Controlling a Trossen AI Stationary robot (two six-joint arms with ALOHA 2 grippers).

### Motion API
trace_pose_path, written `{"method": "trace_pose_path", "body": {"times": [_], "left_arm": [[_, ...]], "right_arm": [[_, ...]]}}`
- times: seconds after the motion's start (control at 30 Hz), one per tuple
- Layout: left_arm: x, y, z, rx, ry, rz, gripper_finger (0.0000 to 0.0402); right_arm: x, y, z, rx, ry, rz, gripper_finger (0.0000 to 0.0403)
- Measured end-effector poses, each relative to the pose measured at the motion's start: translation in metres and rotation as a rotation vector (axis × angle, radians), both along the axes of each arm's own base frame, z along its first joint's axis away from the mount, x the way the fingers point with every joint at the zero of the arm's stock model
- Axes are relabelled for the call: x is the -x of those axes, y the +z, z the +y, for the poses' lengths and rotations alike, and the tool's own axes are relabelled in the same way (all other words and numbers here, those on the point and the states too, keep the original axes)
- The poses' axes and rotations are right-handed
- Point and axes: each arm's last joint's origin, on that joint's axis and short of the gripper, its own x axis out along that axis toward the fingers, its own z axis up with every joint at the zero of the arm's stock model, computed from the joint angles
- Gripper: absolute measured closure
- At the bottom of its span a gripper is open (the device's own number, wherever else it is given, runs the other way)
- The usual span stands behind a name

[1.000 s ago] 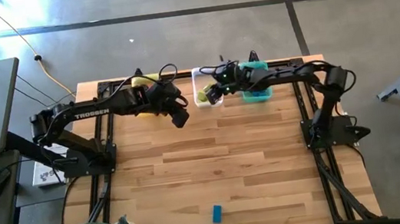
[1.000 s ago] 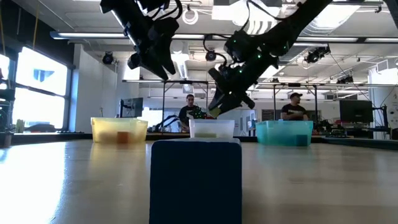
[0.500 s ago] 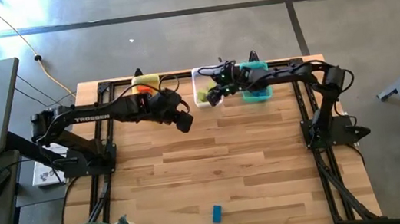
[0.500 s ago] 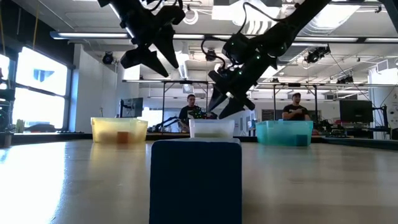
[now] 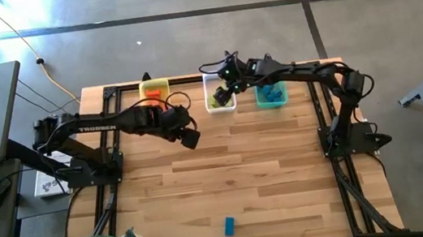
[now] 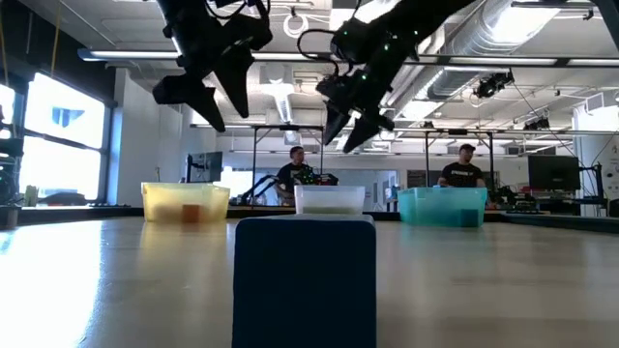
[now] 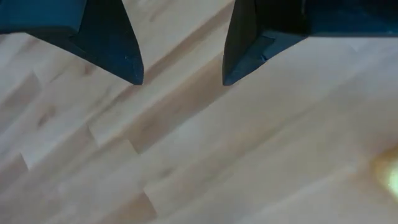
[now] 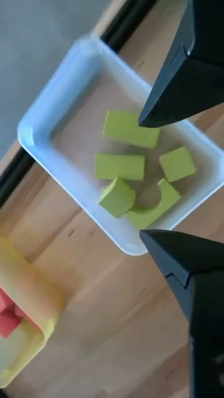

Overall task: Sort & place blocks by color
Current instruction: Put the blue block into the green bin

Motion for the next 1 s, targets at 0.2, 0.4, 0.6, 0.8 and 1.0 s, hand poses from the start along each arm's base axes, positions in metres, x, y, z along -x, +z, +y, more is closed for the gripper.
{"method": "trace_pose_path", "body": {"times": [0.2, 0.4, 0.6, 0.8, 1.0], "left_arm": [[-0.003, -0.001, -0.023, 0.025, -0.138, 0.013, 0.0194], [0.003, -0.004, -0.037, 0.048, -0.184, 0.103, 0.0193], [0.011, -0.007, -0.04, 0.049, -0.209, 0.195, 0.0193], [0.015, -0.008, -0.037, 0.012, -0.199, 0.239, 0.0193], [0.015, -0.007, -0.037, 0.011, -0.192, 0.237, 0.0193]], "right_arm": [[-0.005, 0.035, 0.022, -0.024, 0.058, 0.069, 0.0138], [-0.008, 0.055, 0.066, -0.081, 0.179, 0.163, 0.0137], [-0.013, 0.056, 0.119, -0.14, 0.29, 0.211, 0.0137], [-0.015, 0.055, 0.173, -0.166, 0.456, 0.234, 0.0137], [-0.012, 0.056, 0.219, -0.129, 0.668, 0.248, 0.0137]]}}
